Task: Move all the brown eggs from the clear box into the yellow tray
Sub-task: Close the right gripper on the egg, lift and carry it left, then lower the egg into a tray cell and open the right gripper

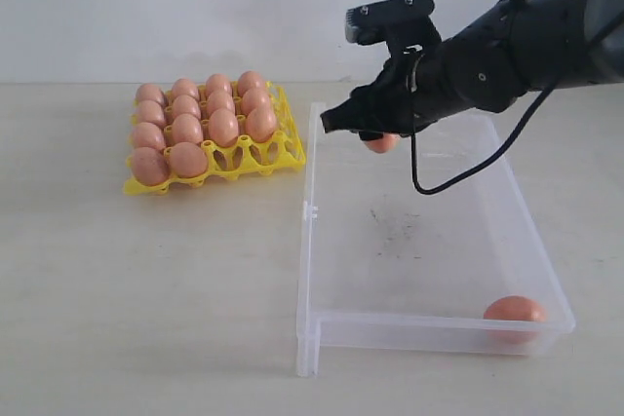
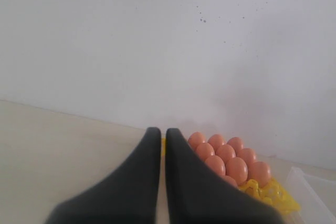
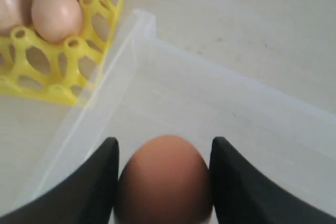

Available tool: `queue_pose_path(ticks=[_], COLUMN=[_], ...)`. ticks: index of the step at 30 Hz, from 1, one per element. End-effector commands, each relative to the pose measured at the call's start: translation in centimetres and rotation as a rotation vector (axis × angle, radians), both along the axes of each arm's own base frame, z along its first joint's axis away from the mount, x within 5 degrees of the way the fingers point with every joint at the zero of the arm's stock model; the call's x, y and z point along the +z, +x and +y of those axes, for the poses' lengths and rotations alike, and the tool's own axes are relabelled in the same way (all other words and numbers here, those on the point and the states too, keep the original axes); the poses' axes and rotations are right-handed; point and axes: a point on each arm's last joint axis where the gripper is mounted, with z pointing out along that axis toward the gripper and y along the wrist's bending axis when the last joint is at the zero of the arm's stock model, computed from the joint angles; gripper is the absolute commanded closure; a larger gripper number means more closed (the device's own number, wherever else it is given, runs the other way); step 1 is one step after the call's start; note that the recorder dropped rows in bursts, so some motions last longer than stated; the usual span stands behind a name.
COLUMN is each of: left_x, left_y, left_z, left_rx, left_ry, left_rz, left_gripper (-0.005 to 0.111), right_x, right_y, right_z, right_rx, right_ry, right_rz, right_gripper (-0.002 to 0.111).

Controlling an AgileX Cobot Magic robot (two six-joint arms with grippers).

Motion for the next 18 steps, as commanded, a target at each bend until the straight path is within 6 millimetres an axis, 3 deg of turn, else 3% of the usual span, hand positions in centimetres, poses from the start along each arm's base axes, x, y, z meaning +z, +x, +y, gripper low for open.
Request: queue_pose_path(ticks=[1,5,9,14,18], left_x=[0.1,0.1,0.1,0.1,0.1], left_y=[0.0,0.0,0.0,0.0,0.0], left_z=[0.0,0.0,0.0,0.0,0.0], left_rx=[-0.004,-0.004,-0.004,-0.004,-0.004], left_ry=[0.006,0.006,0.006,0.006,0.006], left_rz=[-0.005,-0.005,-0.005,-0.005,-0.005], left_gripper=[0.103,0.103,0.103,0.103,0.103], right_x=[2.1,3.8,3.5,0.4,-3.4], right_y=[0.3,0.1,-0.3,-0.3,0.5], right_z=[1.3,3.7,6.2,8.1,8.8], right_rx=[0.046,0.169,0.293,0.377,0.384], right_ry=[0.159,0.305,0.435,0.588,0.587], right_rz=[-0.164,-0.363,-0.527,-0.645,-0.613], right_gripper=[0.109,0.109,0.109,0.109,0.109])
